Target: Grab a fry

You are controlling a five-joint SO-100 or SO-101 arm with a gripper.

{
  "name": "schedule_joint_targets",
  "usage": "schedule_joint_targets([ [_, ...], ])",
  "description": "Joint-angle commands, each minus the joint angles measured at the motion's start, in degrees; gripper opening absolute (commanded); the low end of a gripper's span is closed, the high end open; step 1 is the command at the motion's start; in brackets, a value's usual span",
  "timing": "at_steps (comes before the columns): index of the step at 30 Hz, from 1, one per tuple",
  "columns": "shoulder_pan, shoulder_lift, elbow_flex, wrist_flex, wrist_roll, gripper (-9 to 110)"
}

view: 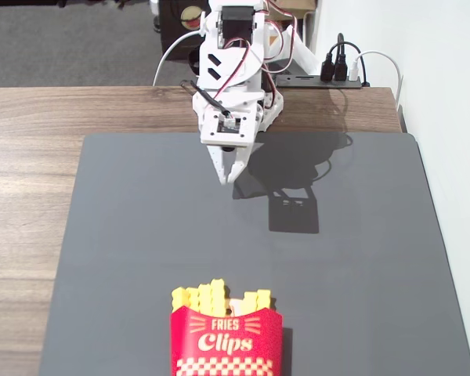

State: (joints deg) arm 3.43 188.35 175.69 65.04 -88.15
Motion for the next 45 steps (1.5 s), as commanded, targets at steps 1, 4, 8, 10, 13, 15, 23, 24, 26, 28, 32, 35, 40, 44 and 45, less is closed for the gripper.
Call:
schedule_joint_targets([
  [1,1.41,-1.32,-1.23,-3.25,-0.62,1],
  [4,2.9,-5.8,-4.31,-5.27,-1.49,1],
  [8,5.36,-13.01,-10.2,-8.79,-2.64,1],
  [10,6.68,-16.44,-13.18,-10.63,-3.25,1],
  [13,8.35,-21.01,-17.4,-12.57,-3.87,1],
  [15,9.58,-24.26,-20.48,-13.45,-4.31,1],
  [23,13.71,-40.87,-30.94,-20.21,-6.06,3],
  [24,13.89,-43.33,-32.87,-20.39,-6.06,3],
  [26,13.97,-48.08,-37.18,-20.21,-5.89,6],
  [28,14.06,-52.29,-42.19,-18.81,-5.63,9],
  [32,13.89,-59.24,-50.89,-15.82,-5.19,13],
  [35,13.62,-64.86,-56.87,-14.33,-5.27,14],
  [40,13.1,-77.08,-67.76,-11.43,-6.33,21],
  [44,12.04,-88.86,-78.31,-8.17,-7.21,23],
  [45,11.78,-91.41,-80.6,-7.47,-7.38,23],
])
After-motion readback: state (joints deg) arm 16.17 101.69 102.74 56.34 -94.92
